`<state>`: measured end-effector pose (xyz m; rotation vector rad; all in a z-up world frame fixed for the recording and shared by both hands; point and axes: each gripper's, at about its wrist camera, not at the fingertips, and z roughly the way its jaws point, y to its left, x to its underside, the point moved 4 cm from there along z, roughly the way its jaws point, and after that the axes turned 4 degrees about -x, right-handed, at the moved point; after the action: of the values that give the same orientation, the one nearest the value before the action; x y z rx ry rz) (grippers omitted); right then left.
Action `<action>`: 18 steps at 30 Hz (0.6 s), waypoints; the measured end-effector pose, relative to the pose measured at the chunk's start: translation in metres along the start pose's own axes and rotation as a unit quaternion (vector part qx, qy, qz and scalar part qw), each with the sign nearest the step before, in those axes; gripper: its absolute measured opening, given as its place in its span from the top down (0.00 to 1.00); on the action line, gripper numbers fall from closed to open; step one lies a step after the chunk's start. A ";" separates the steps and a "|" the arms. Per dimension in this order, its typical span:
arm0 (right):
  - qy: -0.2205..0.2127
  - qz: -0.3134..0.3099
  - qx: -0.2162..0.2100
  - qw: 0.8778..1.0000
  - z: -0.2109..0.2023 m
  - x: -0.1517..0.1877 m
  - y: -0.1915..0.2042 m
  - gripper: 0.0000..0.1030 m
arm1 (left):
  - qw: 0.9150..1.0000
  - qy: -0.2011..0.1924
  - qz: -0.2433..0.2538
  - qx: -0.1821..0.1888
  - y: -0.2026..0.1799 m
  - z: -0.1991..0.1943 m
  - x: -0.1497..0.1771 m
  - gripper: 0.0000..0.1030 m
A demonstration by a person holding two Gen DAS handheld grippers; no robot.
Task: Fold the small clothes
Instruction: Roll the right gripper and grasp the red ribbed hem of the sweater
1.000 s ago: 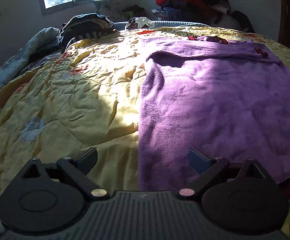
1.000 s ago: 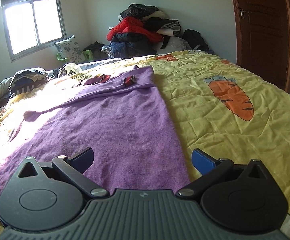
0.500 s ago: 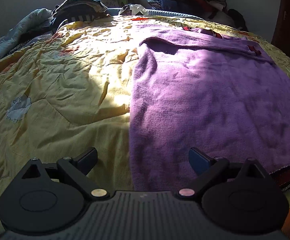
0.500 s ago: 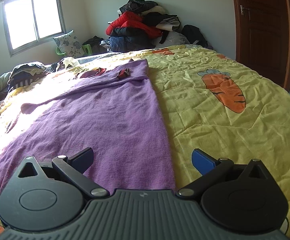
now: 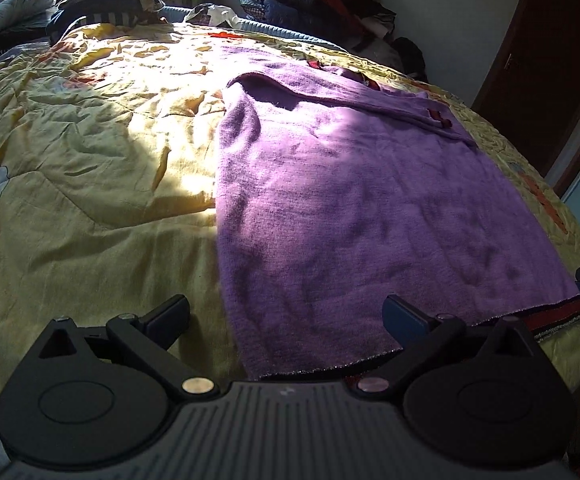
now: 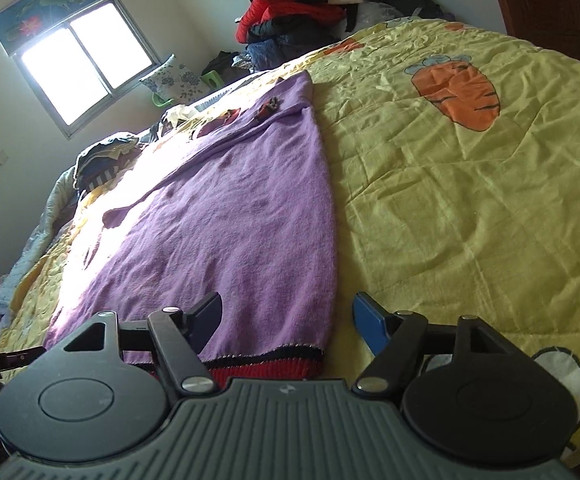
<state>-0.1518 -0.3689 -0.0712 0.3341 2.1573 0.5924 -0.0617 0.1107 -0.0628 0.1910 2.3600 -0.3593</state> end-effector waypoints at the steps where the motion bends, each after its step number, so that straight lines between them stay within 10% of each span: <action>1: 0.003 0.003 -0.008 1.000 -0.001 0.001 -0.001 0.29 | 1.000 0.000 0.000 0.005 0.001 -0.001 0.000 0.00; 13: 0.019 0.059 -0.105 0.993 -0.003 0.010 -0.005 0.30 | 0.995 -0.004 -0.034 0.090 0.011 -0.009 0.004 0.00; 18: 0.023 0.112 -0.123 0.986 0.002 0.009 -0.017 0.51 | 0.987 0.005 -0.065 0.144 0.008 -0.006 0.005 0.00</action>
<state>-0.1557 -0.3784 -0.0871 0.4335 2.0752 0.9926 -0.0669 0.1206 -0.0637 0.1756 2.3267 -0.7658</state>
